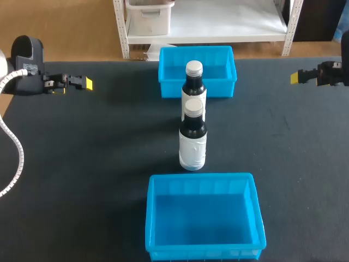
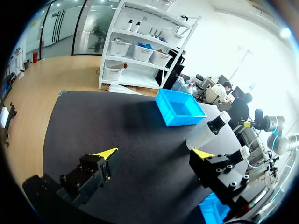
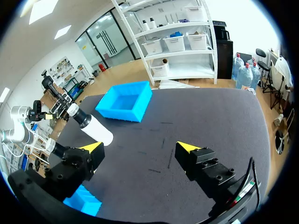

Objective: Pick up the bottle, and place it in the far bin if it is heavy, or in the near bin if it is light.

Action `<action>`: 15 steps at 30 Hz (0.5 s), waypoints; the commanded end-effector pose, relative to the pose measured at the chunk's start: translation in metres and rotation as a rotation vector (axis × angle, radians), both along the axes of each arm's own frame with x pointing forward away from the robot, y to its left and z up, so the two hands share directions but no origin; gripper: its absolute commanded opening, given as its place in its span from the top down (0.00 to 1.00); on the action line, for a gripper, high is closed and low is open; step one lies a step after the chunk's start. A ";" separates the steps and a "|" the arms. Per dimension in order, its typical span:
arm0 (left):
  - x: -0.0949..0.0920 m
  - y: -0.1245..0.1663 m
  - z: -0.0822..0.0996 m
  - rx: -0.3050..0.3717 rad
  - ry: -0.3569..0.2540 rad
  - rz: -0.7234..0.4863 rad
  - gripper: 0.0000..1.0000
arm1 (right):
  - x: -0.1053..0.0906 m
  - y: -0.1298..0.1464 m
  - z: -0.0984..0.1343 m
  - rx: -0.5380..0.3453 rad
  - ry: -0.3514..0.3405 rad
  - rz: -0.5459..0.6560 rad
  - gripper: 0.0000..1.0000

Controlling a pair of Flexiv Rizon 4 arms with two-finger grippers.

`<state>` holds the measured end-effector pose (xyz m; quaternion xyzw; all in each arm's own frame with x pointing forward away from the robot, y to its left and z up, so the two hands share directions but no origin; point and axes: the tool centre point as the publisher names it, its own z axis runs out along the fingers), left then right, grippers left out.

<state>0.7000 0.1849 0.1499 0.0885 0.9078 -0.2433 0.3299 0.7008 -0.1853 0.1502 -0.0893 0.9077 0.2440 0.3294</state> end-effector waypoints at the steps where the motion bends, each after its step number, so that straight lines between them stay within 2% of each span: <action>1: 0.000 0.000 0.000 0.000 0.000 0.000 0.00 | 0.000 0.000 0.000 0.000 0.000 0.000 0.00; 4: 0.000 0.000 0.000 0.000 0.000 0.000 0.00 | 0.003 0.001 0.006 -0.016 -0.011 0.214 0.00; 5: 0.000 0.000 0.000 0.000 0.000 0.000 0.00 | 0.002 0.003 0.010 -0.020 -0.008 0.329 0.00; 7: 0.000 0.000 0.000 0.000 0.000 0.000 0.00 | 0.001 0.006 0.015 -0.072 -0.009 0.490 0.00; 9: 0.000 0.000 0.000 0.000 0.000 0.000 0.00 | -0.005 0.009 0.018 -0.096 0.000 0.701 0.00; 10: 0.000 0.000 0.000 0.000 0.000 0.000 0.00 | -0.007 0.009 0.020 -0.099 0.032 0.770 0.00; 15: 0.000 0.000 0.000 0.000 0.000 0.000 0.00 | -0.007 0.009 0.020 -0.099 0.032 0.770 0.00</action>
